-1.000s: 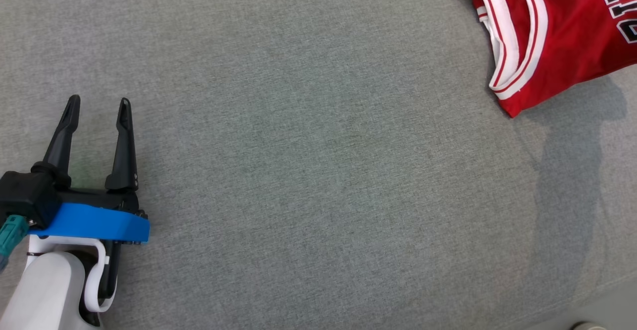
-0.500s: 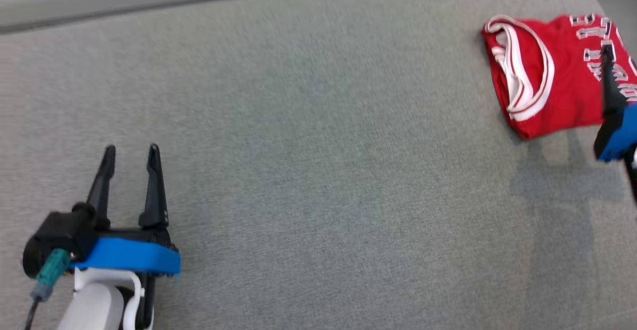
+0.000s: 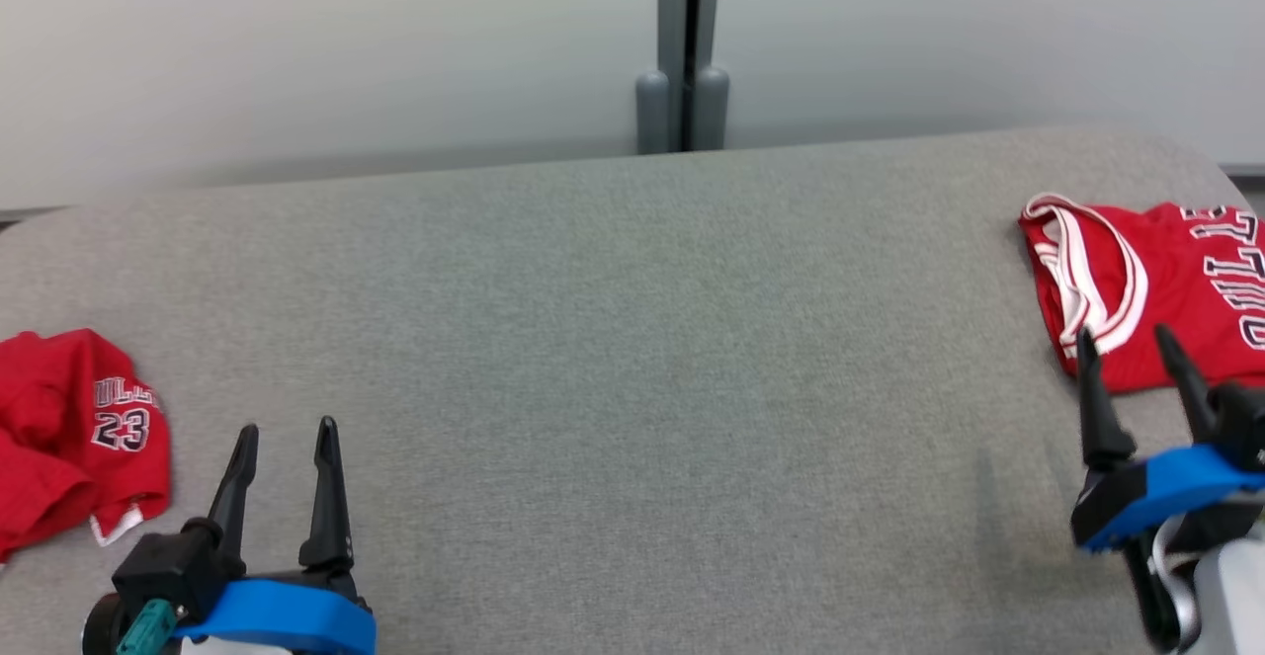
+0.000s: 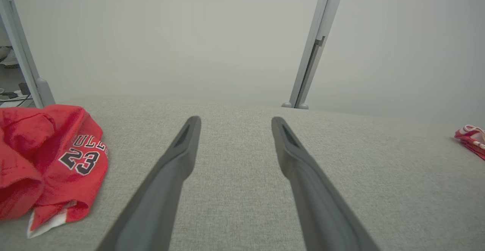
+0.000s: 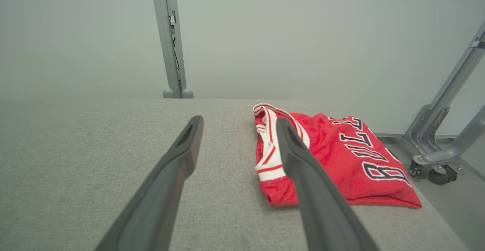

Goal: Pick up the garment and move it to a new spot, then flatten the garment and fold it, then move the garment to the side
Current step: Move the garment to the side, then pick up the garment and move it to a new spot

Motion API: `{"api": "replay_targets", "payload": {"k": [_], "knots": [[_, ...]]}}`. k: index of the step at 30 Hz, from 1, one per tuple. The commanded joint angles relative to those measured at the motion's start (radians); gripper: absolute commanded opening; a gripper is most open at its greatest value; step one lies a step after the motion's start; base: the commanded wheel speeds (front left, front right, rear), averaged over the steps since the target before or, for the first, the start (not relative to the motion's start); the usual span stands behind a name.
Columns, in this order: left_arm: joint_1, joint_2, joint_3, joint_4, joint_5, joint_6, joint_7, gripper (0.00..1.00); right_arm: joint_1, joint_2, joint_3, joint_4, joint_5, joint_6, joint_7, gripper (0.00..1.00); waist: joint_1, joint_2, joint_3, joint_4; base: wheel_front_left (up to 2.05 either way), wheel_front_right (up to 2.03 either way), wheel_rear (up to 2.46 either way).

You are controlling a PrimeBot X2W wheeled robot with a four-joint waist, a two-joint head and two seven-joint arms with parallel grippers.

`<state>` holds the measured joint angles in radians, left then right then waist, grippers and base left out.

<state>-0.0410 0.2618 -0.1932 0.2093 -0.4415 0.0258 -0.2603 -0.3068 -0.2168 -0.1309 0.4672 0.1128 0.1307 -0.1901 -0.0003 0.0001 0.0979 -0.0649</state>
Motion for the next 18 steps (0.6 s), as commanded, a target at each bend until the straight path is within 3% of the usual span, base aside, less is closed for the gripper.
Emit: {"api": "replay_targets", "payload": {"k": [1, 8, 18], "knots": [[0.02, -0.005, 0.004, 0.003, 0.002, 0.002, -0.005, 1.0, 0.062, 0.024, -0.007, -0.055, 0.005, 0.0, 0.016, 1.0, 0.0003, -0.0001, -0.05, 0.04, 0.0, 0.0, 0.0], [0.07, -0.018, 0.011, -0.005, 0.011, 0.008, -0.005, 1.0, 0.231, 0.118, -0.008, -0.269, -0.001, 0.0, 0.096, 1.0, 0.0003, -0.0001, -0.082, 0.048, 0.0, 0.0, 0.0], [0.11, -0.04, 0.027, -0.007, 0.017, 0.002, -0.005, 1.0, 0.313, 0.156, 0.03, -0.381, -0.007, 0.0, 0.152, 1.0, 0.0003, -0.0001, -0.103, 0.036, 0.0, 0.0, 0.0]]}}
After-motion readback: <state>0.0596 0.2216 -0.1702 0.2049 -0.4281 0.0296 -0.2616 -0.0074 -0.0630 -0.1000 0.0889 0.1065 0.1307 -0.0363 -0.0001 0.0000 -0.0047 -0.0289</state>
